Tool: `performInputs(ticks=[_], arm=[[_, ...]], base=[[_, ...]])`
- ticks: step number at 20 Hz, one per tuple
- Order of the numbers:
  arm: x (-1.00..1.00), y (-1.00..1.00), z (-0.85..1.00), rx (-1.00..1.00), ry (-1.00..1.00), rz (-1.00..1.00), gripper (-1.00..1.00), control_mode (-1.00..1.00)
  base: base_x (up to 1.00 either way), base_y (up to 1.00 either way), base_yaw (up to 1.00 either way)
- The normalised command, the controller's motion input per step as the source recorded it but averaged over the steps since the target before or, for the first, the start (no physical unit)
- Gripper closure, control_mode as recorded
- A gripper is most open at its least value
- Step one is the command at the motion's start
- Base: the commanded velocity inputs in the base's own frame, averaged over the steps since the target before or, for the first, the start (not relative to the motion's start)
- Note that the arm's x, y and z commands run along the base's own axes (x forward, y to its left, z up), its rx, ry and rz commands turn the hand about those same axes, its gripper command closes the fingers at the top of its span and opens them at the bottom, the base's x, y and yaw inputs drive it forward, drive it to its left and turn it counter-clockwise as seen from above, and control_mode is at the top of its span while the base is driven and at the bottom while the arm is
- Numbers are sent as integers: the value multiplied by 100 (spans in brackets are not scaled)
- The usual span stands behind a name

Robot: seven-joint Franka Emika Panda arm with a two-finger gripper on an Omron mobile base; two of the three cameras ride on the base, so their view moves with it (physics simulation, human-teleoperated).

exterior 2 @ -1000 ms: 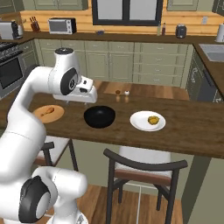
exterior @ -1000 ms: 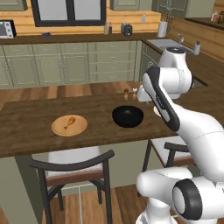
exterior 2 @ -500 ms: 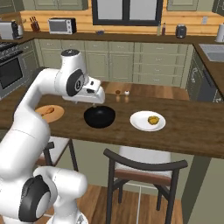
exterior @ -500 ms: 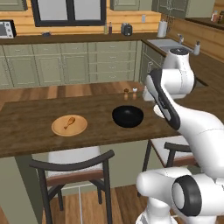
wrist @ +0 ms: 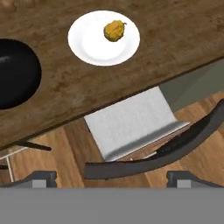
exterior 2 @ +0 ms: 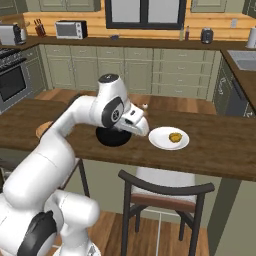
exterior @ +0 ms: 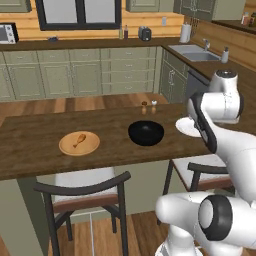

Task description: Pick the chicken drumstick and squash from their plates and place them in the bowl. Then put the bowl in the fridge.

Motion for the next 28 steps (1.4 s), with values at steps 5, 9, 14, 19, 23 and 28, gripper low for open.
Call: performInputs(ticks=[5,9,14,19,23,28], arm=[[52,-48,-49,-4,-15,-43,-100,-100],[95,-40,-14,-1,-5,-14,-100,-100],[92,-43,0,0,0,1,-100,-100],[74,-61,-1,0,8,6,-100,-100],[59,-23,-22,4,9,3,-100,-100],[42,-13,-37,8,3,3,-100,-100]], base=[[0,0,0],[0,0,0],[0,0,0],[0,0,0],[0,0,0],[0,0,0]])
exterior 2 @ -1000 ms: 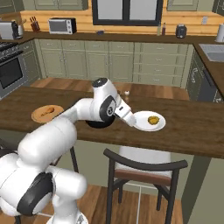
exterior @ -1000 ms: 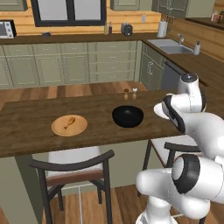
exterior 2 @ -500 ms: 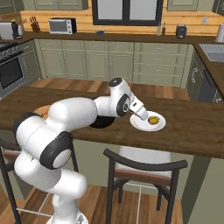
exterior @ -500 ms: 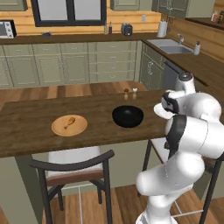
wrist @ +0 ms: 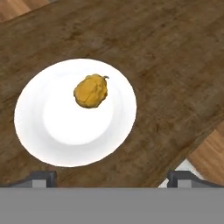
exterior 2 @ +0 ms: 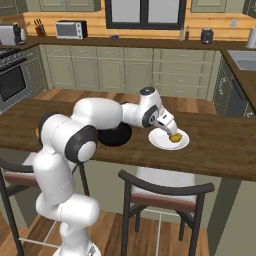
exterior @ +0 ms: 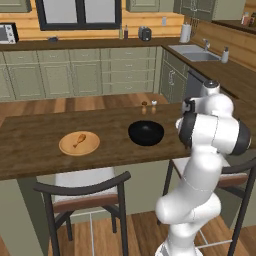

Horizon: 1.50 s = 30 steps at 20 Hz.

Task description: Pick the chicken drumstick and squash from their plates and place them in the bowl. Then put the bowl in the fridge.

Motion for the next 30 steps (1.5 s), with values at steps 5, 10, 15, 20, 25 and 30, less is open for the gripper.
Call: performInputs(ticks=[5,10,15,20,25,30], arm=[[38,-17,-50,8,3,2,-100,-100],[56,-36,-26,6,5,5,-100,-100],[75,-31,-21,7,11,6,-100,-100],[50,-17,-26,8,12,4,-100,-100],[35,-5,-41,5,10,3,-100,-100],[11,6,-54,1,5,1,-100,-100]], base=[[0,0,0],[0,0,0],[0,0,0],[0,0,0],[0,0,0],[0,0,0]])
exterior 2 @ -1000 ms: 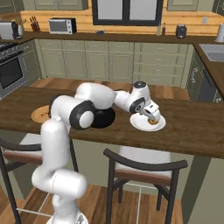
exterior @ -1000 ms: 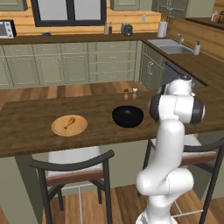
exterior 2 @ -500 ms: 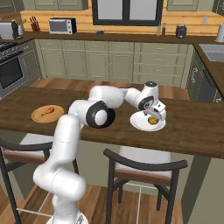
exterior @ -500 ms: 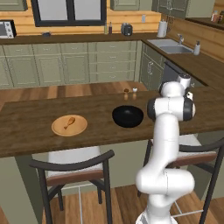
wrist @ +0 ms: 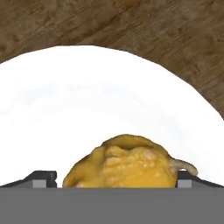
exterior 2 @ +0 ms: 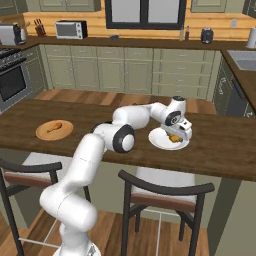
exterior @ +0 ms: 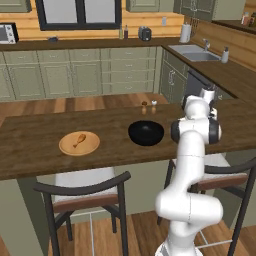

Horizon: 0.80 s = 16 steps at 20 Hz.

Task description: Pick the chicken drumstick and squash from their plates and place them in the bowl. Then put the bowl in the fridge.

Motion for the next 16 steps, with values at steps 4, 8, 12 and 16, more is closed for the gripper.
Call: performInputs(ticks=[4,8,12,16], arm=[[-1,24,-34,0,0,0,100,-100],[-5,34,-16,1,1,0,100,-100],[-60,75,14,3,1,9,100,-100],[-80,89,68,1,0,19,100,-100]], base=[[0,0,0],[0,0,0],[0,0,0],[0,0,0]])
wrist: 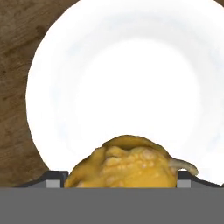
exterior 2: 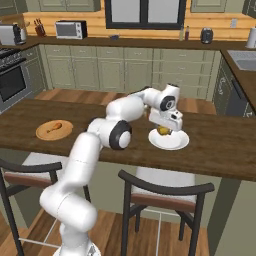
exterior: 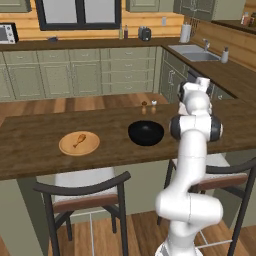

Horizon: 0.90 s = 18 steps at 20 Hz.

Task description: Pick the chicken drumstick and squash from their plates and place them in the bowl. Then put the bowl in the fridge.

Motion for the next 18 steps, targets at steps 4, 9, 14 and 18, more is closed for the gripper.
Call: performInputs(ticks=[4,9,14,18], arm=[[-67,98,36,3,1,21,100,-100],[-41,100,0,1,0,19,100,-100],[8,100,0,0,0,16,100,-100],[55,92,0,0,0,16,100,-100]], base=[[0,0,0],[0,0,0],[0,0,0],[0,0,0]])
